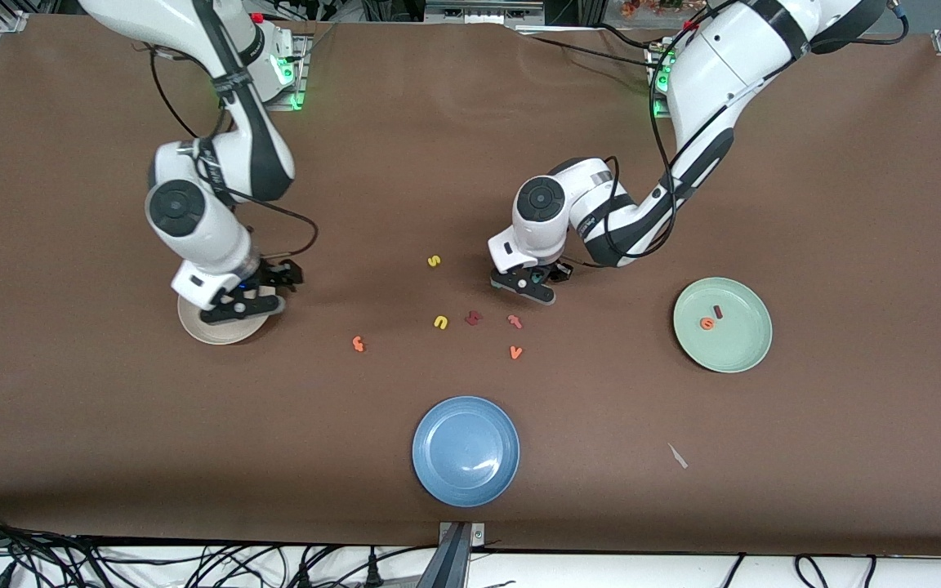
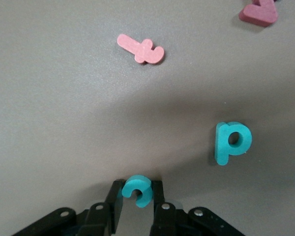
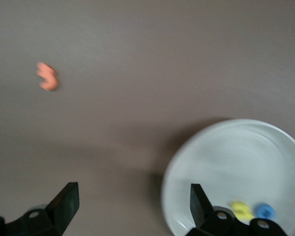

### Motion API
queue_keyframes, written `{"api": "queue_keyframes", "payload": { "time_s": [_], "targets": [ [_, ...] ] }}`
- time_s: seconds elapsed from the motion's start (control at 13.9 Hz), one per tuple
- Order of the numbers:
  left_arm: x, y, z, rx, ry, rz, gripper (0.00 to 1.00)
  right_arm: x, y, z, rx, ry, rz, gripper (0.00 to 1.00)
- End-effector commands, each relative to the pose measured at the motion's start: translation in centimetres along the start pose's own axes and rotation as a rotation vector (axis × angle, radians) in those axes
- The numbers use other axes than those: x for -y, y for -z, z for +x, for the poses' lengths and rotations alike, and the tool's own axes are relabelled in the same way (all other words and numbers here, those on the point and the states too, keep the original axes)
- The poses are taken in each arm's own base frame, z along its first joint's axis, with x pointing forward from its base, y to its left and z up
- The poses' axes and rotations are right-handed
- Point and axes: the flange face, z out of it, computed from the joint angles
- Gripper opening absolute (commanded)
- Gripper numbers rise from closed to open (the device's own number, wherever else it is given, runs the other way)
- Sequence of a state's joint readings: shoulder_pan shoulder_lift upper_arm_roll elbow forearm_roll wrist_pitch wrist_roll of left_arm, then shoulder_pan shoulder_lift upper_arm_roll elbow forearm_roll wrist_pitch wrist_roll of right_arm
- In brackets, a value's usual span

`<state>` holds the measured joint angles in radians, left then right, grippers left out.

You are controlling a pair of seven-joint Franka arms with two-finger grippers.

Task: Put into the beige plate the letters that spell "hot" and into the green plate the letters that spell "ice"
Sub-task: 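Drop the yellow u on the white plate while the left gripper grasps the teal c, then drop the teal c on the green plate while the right gripper grasps the orange letter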

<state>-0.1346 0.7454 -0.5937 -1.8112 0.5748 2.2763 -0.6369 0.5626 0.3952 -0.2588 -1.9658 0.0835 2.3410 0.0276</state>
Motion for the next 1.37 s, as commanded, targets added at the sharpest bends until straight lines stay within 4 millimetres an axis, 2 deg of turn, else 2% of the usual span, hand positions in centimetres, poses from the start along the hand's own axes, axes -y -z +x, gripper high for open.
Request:
{"api": "queue_keyframes", "payload": {
  "time_s": [0.0,0.14,0.29,0.43,0.58,0.79,1.08,1.22,1.29],
  "targets": [
    [1.5,1.8,0.4,-0.039,0.013,0.030,0.08,2.5,-2.2,3.6,0.002,-0.004,0.033,1.00],
    [3.6,3.6,1.0,-0.023,-0.006,0.058,0.08,4.6,-3.6,5.1,-0.003,0.019,0.044,1.00],
    [6.6,5.7,1.5,-0.005,-0.071,0.095,0.09,5.7,-4.5,6.0,-0.008,0.039,0.043,1.00],
    [8.6,7.3,1.6,0.020,-0.145,0.068,0.09,7.0,-5.3,7.0,-0.019,0.059,0.048,1.00],
    [13.8,8.7,1.9,0.035,-0.215,0.059,0.10,8.0,-6.6,7.4,-0.019,0.073,0.050,1.00],
    [20.0,9.1,1.7,0.063,-0.331,0.001,0.10,9.4,-8.7,7.6,-0.040,0.101,0.054,1.00],
    [30.1,8.3,0.4,0.076,-0.479,-0.030,0.10,9.2,-9.1,7.6,-0.039,0.109,0.056,0.94],
    [32.6,6.9,-0.6,0.092,-0.546,-0.049,0.10,9.0,-9.6,7.5,-0.034,0.109,0.052,0.84],
    [33.2,5.8,-1.3,0.108,-0.545,-0.065,0.10,9.0,-9.7,7.6,-0.038,0.113,0.051,0.72]
  ]
}}
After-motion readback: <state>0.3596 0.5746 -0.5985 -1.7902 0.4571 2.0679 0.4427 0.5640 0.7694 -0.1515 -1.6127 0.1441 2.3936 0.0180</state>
